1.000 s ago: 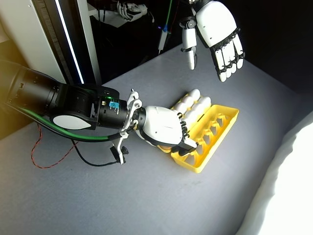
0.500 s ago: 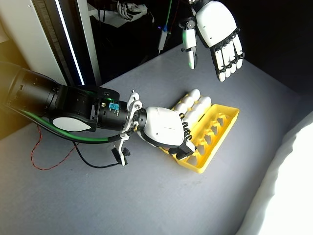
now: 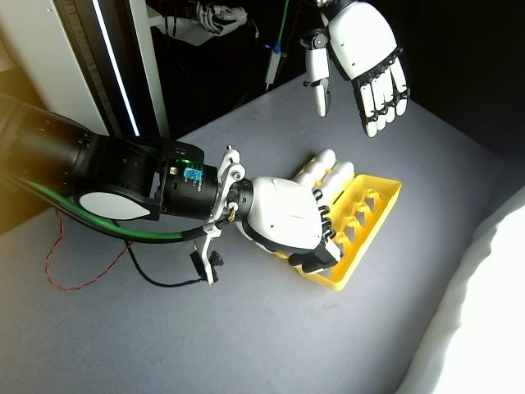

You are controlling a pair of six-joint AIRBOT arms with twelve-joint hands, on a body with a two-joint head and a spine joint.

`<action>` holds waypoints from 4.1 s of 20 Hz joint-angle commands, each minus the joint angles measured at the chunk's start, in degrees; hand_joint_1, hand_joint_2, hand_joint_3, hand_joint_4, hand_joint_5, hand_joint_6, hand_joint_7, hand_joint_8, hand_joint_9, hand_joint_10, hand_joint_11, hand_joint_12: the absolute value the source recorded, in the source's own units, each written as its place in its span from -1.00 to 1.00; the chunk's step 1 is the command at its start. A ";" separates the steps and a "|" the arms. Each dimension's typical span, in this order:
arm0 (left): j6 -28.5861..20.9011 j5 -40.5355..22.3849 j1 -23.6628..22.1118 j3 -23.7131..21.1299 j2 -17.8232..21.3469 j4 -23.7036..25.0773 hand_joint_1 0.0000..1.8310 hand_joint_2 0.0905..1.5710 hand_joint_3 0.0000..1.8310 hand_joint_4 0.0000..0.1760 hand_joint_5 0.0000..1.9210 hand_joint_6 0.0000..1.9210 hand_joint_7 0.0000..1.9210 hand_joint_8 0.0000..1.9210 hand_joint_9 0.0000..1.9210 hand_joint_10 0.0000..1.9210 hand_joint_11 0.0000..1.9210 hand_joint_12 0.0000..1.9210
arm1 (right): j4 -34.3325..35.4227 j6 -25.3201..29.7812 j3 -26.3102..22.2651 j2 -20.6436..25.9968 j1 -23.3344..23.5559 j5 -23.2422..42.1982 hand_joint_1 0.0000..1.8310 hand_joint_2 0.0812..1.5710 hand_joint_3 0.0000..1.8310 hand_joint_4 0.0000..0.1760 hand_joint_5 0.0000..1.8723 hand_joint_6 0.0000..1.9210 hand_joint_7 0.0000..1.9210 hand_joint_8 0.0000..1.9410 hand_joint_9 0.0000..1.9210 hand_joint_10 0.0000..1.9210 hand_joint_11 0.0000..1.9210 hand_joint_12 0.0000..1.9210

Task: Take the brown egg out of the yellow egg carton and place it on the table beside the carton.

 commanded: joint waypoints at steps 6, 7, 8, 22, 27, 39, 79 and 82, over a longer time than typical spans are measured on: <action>0.18 0.43 -0.49 -0.23 0.70 4.85 -0.74 0.65 -1.00 -1.00 -0.58 -0.99 -0.55 -0.99 -0.59 -0.99 -0.83 -0.60 | -0.11 -0.01 0.21 2.22 0.25 0.80 0.62 0.45 -1.00 -1.00 -0.13 0.16 -0.08 0.13 -0.04 0.28 -0.41 0.78; 0.18 0.43 -0.49 -0.23 0.70 4.85 -0.77 0.66 -1.00 -1.00 -0.59 -1.00 -0.56 -1.00 -0.60 -1.00 -0.83 -0.61 | -0.14 -0.28 0.22 2.32 -0.10 0.33 0.62 0.45 -1.00 -1.00 -0.12 0.15 -0.09 0.14 -0.05 0.28 -0.42 0.78; 0.18 0.43 -0.49 -0.23 0.70 4.85 -0.78 0.66 -1.00 -1.00 -0.60 -1.00 -0.56 -1.00 -0.60 -1.00 -0.83 -0.61 | -0.19 -0.49 0.24 2.41 -0.46 0.14 0.62 0.44 -1.00 -1.00 -0.11 0.14 -0.09 0.13 -0.04 0.26 -0.40 0.77; 0.18 0.43 -0.49 -0.23 0.70 4.85 -0.75 0.66 -1.00 -1.00 -0.58 -1.00 -0.54 -1.00 -0.58 -1.00 -0.83 -0.62 | -1.94 -0.87 0.31 3.87 -2.43 -0.69 0.63 0.41 -1.00 -1.00 -0.05 0.07 -0.01 0.04 -0.03 0.20 -0.36 0.73; 0.18 0.43 -0.50 -0.23 0.70 4.85 -0.75 0.66 -1.00 -1.00 -0.59 -0.99 -0.55 -0.99 -0.59 -0.99 -0.83 -0.61 | -1.96 -0.87 0.67 3.83 -3.11 -0.30 0.62 0.44 -1.00 -1.00 -0.11 0.13 -0.04 0.13 -0.10 0.27 -0.40 0.79; 0.18 0.43 -0.50 -0.23 0.70 4.84 -0.77 0.68 -1.00 -1.00 -0.59 -1.00 -0.54 -1.00 -0.58 -1.00 -0.84 -0.58 | -2.00 -0.87 0.67 3.80 -2.55 0.45 0.47 0.41 -1.00 -1.00 -0.22 -0.43 -0.04 0.15 -0.27 -0.24 -0.65 0.41; 0.49 0.29 -0.52 -0.23 0.72 4.75 -0.74 0.67 -1.00 -1.00 -0.58 -1.00 -0.52 -1.00 -0.55 -1.00 -0.84 -0.53 | -41.71 37.63 -1.70 16.18 -0.85 10.83 0.25 0.24 -1.00 -1.00 -0.37 -0.98 -0.31 -0.99 -0.59 -0.41 -1.00 0.49; 0.50 0.36 -0.58 -0.23 0.72 4.59 -0.73 0.67 -1.00 -1.00 -0.57 -1.00 -0.51 -1.00 -0.55 -1.00 -0.83 -0.53 | -50.30 43.88 -4.50 19.38 -0.85 11.22 0.23 0.24 -1.00 -1.00 -0.40 -0.99 -0.35 -1.00 -0.63 -0.43 -1.00 0.47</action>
